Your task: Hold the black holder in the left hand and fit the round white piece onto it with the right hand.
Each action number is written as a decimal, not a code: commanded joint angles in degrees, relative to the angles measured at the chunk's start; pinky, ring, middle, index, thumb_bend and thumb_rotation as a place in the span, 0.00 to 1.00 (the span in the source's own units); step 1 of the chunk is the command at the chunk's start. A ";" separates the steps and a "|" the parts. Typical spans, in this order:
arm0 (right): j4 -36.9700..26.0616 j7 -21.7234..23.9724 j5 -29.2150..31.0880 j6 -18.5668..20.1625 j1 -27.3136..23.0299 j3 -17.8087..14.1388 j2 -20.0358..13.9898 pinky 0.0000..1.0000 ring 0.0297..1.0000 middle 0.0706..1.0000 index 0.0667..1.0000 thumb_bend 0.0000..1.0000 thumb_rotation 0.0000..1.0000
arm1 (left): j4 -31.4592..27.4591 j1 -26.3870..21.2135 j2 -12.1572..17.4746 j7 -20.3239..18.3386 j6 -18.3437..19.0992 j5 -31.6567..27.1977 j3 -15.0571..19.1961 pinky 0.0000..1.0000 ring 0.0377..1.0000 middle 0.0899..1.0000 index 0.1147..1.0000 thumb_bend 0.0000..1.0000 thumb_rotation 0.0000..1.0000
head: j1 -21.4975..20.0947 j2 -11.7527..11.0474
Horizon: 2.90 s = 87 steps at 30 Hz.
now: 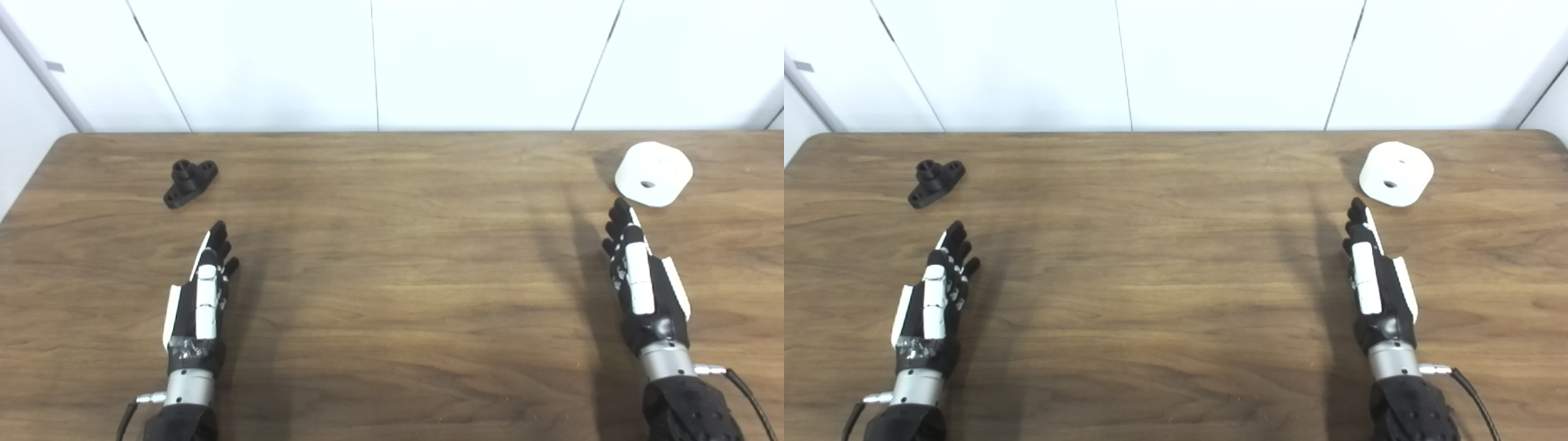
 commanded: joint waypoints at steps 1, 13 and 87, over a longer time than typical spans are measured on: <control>-1.40 -0.18 -0.06 -3.12 -1.24 -0.11 -0.18 1.00 1.00 1.00 0.98 0.55 1.00 | -0.49 -0.41 0.70 -0.11 -2.35 0.28 0.11 1.00 1.00 1.00 0.99 0.43 1.00 | 0.02 0.08; -0.97 0.31 0.60 -3.50 -1.20 -0.28 -0.62 1.00 1.00 1.00 0.99 0.53 1.00 | -0.59 -0.34 0.54 0.12 -2.08 0.81 -0.07 1.00 1.00 1.00 0.98 0.43 1.00 | 0.78 -0.17; 7.91 4.95 6.58 -9.98 -0.77 -2.27 -5.86 1.00 1.00 1.00 1.00 0.57 1.00 | 3.77 -13.74 10.23 11.60 12.74 38.01 1.53 1.00 1.00 0.97 0.83 0.97 0.43 | 18.69 -11.21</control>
